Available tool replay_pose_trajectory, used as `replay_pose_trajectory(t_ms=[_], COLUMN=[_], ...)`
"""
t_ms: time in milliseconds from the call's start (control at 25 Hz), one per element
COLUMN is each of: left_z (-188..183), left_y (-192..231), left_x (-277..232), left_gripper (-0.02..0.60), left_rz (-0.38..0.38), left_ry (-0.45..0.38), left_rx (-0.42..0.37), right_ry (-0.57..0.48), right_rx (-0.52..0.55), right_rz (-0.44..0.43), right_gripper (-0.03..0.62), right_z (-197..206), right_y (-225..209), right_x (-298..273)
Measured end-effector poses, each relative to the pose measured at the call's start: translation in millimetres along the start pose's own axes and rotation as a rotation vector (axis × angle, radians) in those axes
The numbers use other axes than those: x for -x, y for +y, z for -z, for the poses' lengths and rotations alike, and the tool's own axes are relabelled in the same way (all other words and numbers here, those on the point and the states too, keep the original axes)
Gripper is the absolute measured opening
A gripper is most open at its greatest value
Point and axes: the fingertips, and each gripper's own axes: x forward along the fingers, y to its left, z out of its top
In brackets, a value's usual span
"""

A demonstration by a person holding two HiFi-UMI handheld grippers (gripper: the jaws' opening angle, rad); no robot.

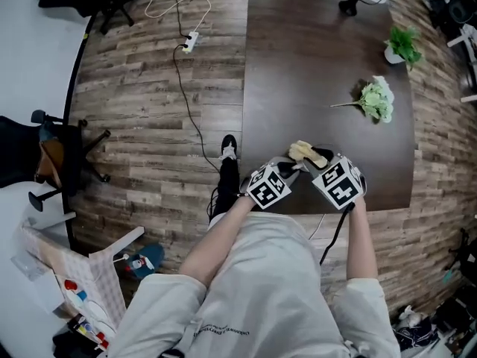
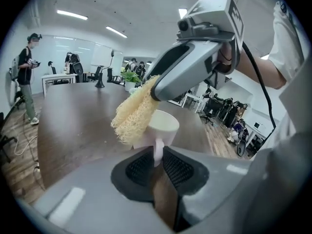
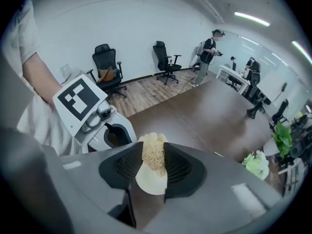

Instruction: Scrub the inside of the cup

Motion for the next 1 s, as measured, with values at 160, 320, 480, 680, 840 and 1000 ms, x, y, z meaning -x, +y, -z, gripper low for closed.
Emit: replay_pose_trajectory(t_ms=[160, 320, 480, 680, 840, 1000], left_z=[1, 0, 2, 0, 0, -8], left_y=[0, 1, -2, -4, -7, -7], left_x=[2, 4, 2, 0, 1, 3], left_gripper=[0.058, 0.058, 0.058, 0.058, 0.058, 0.063], left_rz=[-0.028, -0.052, -0.076, -0.101, -0.114, -0.131], left_ry=[0.006, -0.001, 0.0, -0.024, -0.035, -0.09], left_rx=[0.01, 0.015, 0.041, 0.071, 0.089, 0.086], right_ry=[-0.133, -0.232, -0.276, -0.345, -0.491, -0.542], right_rx=[-0.134, -0.243, -0.316, -0.4, -0.486, -0.607], right_rz=[-0.015, 0.012, 0.074, 0.17, 0.365, 0.488], right_gripper=[0.155, 0.155, 0.155, 0.156, 0.156, 0.158], right_z=[11, 26, 50, 76, 90, 114], right_y=[15, 23, 21, 12, -5, -16], right_x=[12, 26, 38, 56, 88, 100])
